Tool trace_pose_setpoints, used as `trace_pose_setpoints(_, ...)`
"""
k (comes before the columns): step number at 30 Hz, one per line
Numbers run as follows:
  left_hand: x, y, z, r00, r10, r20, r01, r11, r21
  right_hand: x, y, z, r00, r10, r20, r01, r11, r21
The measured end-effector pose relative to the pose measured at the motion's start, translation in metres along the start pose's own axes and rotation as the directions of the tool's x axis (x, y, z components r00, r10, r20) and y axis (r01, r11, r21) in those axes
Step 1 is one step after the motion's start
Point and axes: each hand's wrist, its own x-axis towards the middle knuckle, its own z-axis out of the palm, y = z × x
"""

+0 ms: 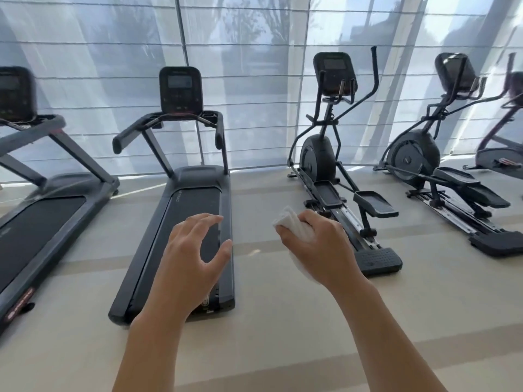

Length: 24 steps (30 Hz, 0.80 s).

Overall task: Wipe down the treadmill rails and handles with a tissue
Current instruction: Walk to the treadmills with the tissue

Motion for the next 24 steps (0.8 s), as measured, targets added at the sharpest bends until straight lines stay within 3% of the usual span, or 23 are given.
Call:
trace_pose_setpoints(11,0.097,-0.085,0.043,0.997,-0.041,0.059,0.044,0.998,-0.044,0.095,0.028,0.076,0.997,0.024,0.067,-0.019,0.998,-0.063)
trace_pose_setpoints(24,0.292,-0.106,0.159,0.998,-0.049,0.03,0.05,0.999,-0.012,0.299,0.148,0.117,0.999,0.019,0.047,-0.018,1.0,-0.019)
